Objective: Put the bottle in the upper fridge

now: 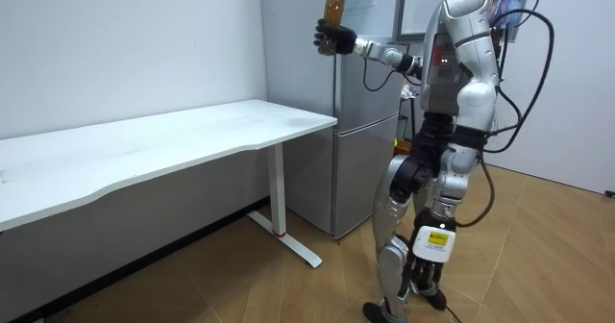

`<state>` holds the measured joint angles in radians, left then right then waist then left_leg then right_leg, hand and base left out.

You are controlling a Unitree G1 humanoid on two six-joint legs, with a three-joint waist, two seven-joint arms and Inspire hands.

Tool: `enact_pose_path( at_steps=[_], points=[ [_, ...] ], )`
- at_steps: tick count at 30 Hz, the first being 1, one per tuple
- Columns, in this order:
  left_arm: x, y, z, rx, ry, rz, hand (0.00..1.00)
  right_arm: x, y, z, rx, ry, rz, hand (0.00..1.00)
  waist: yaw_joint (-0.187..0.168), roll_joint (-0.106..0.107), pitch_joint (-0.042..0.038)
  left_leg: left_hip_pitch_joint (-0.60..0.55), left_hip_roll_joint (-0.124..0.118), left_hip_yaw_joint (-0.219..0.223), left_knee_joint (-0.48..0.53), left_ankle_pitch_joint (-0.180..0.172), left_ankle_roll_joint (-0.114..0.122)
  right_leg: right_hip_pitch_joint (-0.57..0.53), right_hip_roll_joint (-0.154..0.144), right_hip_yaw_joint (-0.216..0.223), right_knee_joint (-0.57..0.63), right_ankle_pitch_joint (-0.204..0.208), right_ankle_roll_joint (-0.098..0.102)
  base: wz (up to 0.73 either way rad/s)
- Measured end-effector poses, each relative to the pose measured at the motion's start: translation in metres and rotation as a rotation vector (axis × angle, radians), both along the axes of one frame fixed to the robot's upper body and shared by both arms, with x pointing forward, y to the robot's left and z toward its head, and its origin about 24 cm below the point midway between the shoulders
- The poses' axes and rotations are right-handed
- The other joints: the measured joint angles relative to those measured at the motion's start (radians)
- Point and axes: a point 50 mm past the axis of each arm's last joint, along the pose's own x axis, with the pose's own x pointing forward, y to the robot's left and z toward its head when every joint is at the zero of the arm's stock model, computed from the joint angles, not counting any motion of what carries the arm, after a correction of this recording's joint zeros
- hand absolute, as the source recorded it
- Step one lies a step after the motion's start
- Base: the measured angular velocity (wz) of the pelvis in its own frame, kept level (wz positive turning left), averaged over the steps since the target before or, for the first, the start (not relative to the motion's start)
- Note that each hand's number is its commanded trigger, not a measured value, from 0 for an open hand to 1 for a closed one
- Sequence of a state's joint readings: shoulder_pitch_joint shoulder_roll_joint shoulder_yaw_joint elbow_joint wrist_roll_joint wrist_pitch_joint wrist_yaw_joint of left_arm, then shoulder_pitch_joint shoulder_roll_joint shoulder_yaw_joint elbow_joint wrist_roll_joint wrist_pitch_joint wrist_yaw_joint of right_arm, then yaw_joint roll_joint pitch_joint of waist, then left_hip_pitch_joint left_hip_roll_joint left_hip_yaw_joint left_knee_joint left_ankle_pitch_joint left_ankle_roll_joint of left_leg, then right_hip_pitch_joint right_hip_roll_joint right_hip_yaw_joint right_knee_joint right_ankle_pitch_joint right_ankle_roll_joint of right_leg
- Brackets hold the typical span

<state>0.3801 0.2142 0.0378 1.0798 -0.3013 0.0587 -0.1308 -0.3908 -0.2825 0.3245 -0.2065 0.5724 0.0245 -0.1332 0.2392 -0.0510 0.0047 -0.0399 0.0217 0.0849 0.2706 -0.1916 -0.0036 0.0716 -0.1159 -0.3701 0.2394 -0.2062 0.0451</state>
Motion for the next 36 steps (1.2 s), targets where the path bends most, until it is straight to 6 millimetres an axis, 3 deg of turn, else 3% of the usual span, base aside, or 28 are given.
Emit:
enact_pose_path(
  at_steps=[9,19,24,33,36],
  points=[
    [0.006,0.000,-0.001,-0.011,-0.016,-0.013,0.00,-0.007,-0.019,0.028,0.006,-0.116,0.002,1.00,-0.072,-0.007,-0.0024,0.035,0.003,0.037,-0.016,0.000,0.000,0.002,0.001,0.042,0.007,0.002,-0.001,-0.14],
    [0.013,-0.001,-0.002,-0.026,-0.021,-0.030,0.00,-0.026,-0.031,0.061,0.044,-0.271,-0.021,1.00,-0.128,-0.007,-0.0014,0.068,0.005,0.064,-0.034,-0.001,0.000,0.007,0.002,0.069,0.014,0.002,0.000,-0.09],
    [0.007,0.003,-0.001,-0.011,-0.007,-0.003,0.00,-0.029,-0.045,0.067,0.017,-0.306,-0.071,1.00,-0.153,-0.015,-0.0065,0.080,0.008,0.067,-0.034,-0.004,-0.003,0.019,0.006,0.072,0.008,0.002,0.000,-0.02],
    [-0.001,0.008,0.000,0.020,0.029,0.025,0.00,-0.031,-0.077,0.070,-0.016,-0.311,-0.207,1.00,-0.179,-0.031,-0.0061,0.087,0.020,0.067,-0.033,-0.010,-0.011,0.038,0.018,0.069,-0.001,0.004,-0.003,0.00],
    [-0.003,0.009,0.000,0.027,0.042,0.023,0.00,-0.031,-0.088,0.072,-0.028,-0.315,-0.257,1.00,-0.184,-0.037,-0.0018,0.086,0.020,0.067,-0.033,-0.010,-0.010,0.039,0.018,0.069,-0.003,0.004,-0.004,0.00]
  ],
)
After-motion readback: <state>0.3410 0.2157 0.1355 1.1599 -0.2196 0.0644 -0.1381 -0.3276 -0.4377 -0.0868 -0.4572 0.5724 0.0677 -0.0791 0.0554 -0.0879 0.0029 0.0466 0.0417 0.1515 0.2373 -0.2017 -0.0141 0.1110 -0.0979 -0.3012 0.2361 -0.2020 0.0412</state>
